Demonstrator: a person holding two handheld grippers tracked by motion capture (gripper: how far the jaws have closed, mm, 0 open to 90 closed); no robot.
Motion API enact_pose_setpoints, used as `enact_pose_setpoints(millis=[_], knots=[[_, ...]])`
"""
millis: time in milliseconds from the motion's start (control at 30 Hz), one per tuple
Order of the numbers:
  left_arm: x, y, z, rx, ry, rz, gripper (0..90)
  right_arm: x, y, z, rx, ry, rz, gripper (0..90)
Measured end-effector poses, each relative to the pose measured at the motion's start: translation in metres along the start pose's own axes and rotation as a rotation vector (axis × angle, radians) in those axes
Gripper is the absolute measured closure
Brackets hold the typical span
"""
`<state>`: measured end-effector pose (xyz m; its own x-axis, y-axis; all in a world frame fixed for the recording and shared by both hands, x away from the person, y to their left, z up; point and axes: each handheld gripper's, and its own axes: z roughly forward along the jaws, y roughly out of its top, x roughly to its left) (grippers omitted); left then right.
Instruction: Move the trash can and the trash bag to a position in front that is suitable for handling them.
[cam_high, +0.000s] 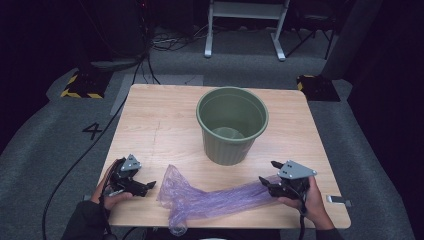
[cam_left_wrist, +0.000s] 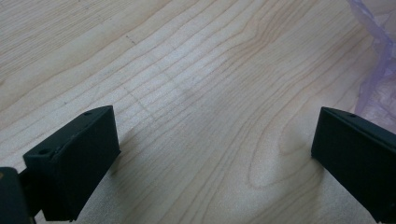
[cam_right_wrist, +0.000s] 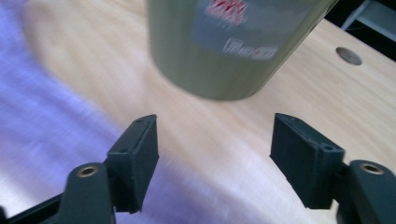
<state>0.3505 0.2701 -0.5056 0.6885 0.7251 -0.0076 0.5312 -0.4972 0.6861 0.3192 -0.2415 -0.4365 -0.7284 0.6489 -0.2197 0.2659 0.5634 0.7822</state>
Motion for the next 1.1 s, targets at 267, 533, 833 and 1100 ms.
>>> enact_pose_setpoints(millis=[267,533,833,1100], knots=[[0.0,0.001,0.001,-0.002,-0.001,0.008,0.8,0.021,-0.033,-0.005,0.009,0.047,0.031,45.3],[0.0,0.001,0.002,-0.006,-0.01,0.015,1.3,0.016,-0.052,0.02,0.041,0.074,0.118,51.2],[0.0,0.003,0.003,-0.003,-0.01,0.013,1.4,0.003,-0.059,0.029,0.057,0.026,0.127,76.3],[0.012,0.013,0.006,-0.062,-0.066,-0.035,16.3,-0.018,-0.06,0.037,0.062,0.028,0.112,69.9]])
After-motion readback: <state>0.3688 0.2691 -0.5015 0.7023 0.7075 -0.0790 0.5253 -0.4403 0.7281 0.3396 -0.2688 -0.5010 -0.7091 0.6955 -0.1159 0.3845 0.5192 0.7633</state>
